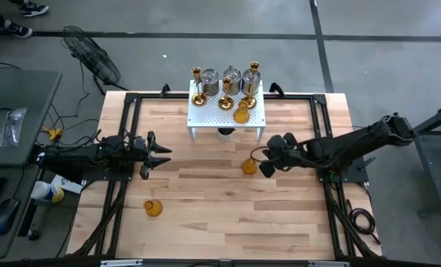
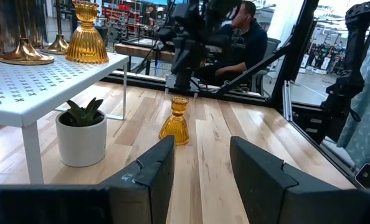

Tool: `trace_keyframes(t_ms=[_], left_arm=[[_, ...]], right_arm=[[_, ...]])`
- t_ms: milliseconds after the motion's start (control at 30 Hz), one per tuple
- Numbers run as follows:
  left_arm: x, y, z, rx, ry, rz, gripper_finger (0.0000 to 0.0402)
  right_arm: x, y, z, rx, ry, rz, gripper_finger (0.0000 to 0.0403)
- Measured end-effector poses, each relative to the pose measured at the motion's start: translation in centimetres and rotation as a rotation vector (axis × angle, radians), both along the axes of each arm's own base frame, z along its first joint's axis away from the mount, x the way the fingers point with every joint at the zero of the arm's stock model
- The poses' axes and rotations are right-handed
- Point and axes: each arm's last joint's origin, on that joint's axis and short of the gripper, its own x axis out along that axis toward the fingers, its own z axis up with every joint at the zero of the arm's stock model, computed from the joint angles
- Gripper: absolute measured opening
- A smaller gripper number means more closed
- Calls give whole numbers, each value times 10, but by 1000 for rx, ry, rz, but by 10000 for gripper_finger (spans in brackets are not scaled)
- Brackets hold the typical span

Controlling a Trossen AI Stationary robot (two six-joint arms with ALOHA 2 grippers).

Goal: Pick & Place candle stick holders
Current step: Put the middle right gold candle holder on the shelf

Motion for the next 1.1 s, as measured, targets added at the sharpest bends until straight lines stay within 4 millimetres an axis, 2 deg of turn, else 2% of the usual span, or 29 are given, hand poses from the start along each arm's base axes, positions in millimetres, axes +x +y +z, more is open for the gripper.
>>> trace_keyframes(t_ms=[200, 333, 600, 767, 967, 1100], left_arm=[[0, 0, 0, 0, 0, 0, 152], [0, 0, 0, 0, 0, 0, 152], [0, 0, 0, 0, 0, 0, 152], [0, 0, 0, 0, 0, 0, 152], [0, 0, 0, 0, 0, 0, 152], [0, 0, 0, 0, 0, 0, 152]], right_arm=[[-14, 15, -8, 31, 107, 0, 2], [-20, 26, -18, 48, 112, 18, 2], [-40, 46, -59, 69, 107, 109, 16], [-46, 49, -79, 42, 63, 205, 68], [-48, 44, -101, -6, 2, 243, 166], [-41, 41, -110, -84, -56, 236, 230]])
